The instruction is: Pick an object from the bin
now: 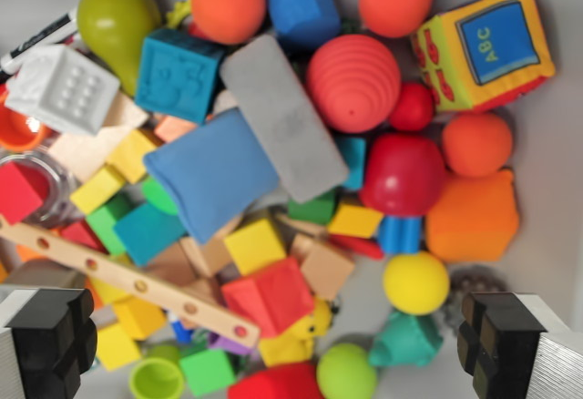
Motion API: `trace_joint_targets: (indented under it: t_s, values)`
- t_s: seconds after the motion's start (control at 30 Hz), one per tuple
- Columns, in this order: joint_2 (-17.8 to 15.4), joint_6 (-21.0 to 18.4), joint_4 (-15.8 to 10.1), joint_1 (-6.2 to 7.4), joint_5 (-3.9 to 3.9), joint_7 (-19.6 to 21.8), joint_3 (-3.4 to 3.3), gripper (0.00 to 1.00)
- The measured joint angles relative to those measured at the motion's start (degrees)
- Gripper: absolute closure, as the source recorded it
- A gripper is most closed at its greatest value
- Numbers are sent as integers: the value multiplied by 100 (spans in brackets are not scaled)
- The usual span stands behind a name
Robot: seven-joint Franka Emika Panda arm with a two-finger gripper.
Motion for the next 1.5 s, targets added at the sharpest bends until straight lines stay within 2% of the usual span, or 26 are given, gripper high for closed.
trace_joint_targets:
  t_s: [0.67,1.03,1.5]
  values:
    - [5,28,-44,11,0,-40,6,0]
    - [61,249,-235,48,1,-197,43,0]
    - [204,676,-574,114,11,-534,131,0]
